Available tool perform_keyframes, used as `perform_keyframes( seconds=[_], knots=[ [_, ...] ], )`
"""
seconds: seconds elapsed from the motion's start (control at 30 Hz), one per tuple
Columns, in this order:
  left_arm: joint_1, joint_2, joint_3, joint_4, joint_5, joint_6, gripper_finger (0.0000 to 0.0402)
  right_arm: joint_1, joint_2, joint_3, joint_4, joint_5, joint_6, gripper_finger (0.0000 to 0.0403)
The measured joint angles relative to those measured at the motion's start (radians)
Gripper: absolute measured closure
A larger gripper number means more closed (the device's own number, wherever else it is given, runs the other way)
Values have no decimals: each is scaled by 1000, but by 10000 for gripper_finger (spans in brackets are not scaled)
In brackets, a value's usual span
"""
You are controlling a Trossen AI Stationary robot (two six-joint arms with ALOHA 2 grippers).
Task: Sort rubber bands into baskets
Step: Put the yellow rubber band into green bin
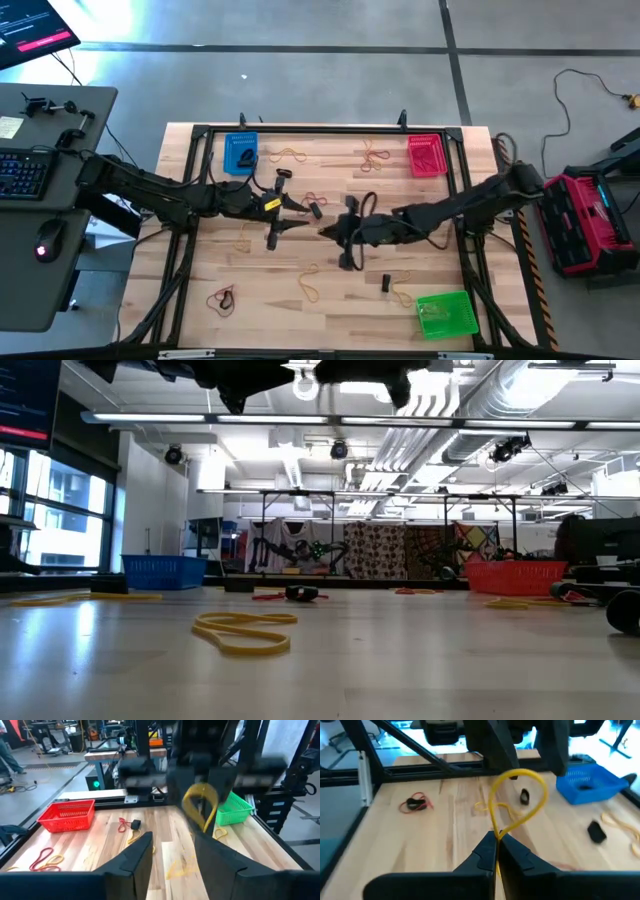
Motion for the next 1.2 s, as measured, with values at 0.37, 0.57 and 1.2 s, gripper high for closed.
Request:
perform_keyframes(
  seconds=[0.37, 0.57, 1.2],
  knots=[
    [6, 0, 0, 46, -3, 19, 241, 207, -182, 74, -560, 81, 430, 403],
    [20, 0, 0, 64, -3, 37, 241, 382, -212, 117, -928, 54, 837, 403],
    [67, 0, 0, 56, -1, 45, 241, 754, -155, 112, -1178, -170, 1397, 403]
  ],
)
